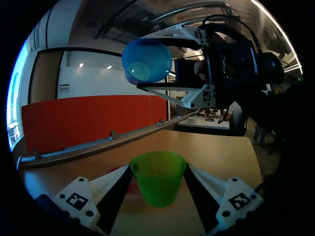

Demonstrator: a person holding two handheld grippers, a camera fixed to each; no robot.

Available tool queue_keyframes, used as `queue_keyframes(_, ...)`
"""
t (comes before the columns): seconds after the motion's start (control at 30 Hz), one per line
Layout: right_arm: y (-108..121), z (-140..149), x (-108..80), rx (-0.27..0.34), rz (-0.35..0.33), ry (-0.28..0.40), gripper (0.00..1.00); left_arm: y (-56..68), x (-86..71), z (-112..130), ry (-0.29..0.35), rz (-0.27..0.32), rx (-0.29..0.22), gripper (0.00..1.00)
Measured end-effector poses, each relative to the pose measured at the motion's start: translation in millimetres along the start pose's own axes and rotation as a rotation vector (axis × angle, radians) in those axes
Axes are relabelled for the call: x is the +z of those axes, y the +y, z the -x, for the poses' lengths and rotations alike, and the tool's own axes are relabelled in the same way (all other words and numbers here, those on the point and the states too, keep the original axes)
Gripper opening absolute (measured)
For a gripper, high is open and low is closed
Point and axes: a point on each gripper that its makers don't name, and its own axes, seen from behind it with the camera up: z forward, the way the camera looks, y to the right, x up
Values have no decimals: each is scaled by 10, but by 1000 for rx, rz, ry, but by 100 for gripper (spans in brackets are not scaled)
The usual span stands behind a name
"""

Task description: Pour water

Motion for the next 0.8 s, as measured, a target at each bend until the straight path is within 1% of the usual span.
queue_keyframes(0.27, 7, -15, 1, -7, 3, 4, 92, -8, 10, -1, -1, -3, 0, 88)
queue_keyframes(0.67, 30, -3, -7, 2, 9, 7, 92, -12, 14, -10, 1, -5, -1, 88)
queue_keyframes(0.8, 32, 8, -23, 28, 13, 9, 92, -15, 10, -15, 2, -6, -1, 88)
